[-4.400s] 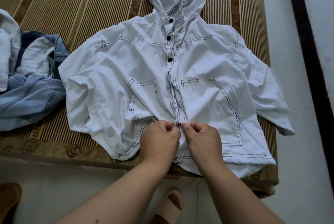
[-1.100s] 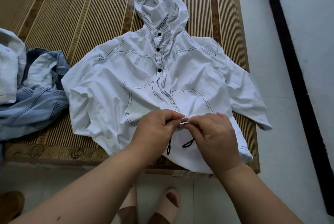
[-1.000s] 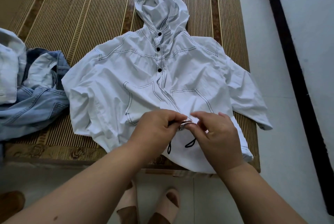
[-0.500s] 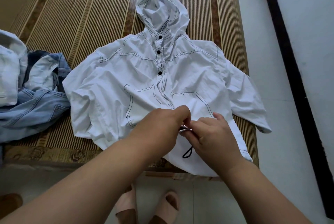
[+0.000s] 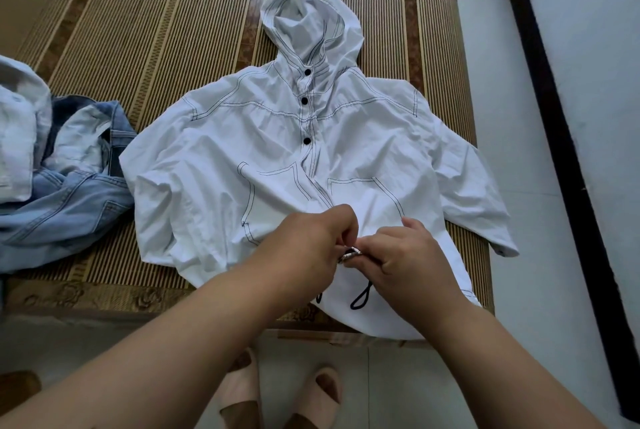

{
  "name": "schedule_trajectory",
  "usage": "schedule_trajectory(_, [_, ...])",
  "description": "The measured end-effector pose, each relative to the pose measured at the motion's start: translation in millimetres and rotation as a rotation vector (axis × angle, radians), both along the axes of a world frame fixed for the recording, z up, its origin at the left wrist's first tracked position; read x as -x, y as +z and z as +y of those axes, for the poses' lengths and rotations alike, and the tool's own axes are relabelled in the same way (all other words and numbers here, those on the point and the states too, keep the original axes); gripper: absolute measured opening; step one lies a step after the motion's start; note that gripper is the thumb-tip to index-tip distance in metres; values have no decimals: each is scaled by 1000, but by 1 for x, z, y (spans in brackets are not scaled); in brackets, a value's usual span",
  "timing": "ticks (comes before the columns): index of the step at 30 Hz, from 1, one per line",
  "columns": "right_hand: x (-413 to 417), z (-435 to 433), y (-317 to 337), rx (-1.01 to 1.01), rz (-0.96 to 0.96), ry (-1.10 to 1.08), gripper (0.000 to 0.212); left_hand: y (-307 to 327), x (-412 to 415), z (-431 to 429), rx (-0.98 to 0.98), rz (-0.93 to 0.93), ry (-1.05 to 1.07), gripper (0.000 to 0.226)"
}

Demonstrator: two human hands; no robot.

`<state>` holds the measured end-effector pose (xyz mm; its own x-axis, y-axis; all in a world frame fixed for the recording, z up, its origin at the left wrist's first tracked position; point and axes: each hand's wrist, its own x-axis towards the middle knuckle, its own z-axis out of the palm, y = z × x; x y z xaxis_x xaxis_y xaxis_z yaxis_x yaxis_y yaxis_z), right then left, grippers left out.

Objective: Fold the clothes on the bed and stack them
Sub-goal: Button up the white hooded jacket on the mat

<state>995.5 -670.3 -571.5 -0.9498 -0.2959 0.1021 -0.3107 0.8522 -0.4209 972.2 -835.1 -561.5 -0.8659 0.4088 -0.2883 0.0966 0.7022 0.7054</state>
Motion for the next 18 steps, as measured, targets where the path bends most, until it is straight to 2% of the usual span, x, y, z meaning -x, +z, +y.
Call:
schedule_trajectory(7, [-5,1,-6,-82,21,38,14,-8,-3,3,14,-6,-70,33])
schedule_trajectory(11, [-3,-3,-3,-6,46,-46,7,-18,-6,2,-99,7,11,32])
schedule_trajectory(13, [4,-4,3,63,77,-78,5,-30,-11,2,-37,36,31,40])
schedule_trajectory(16, [13,2,8,125,104,-107,7,-36,-11,-4,120,86,173,15])
schedule_trajectory(18, [10,13,2,140,-21,-115,23,-35,-6,-14,62,121,294,12])
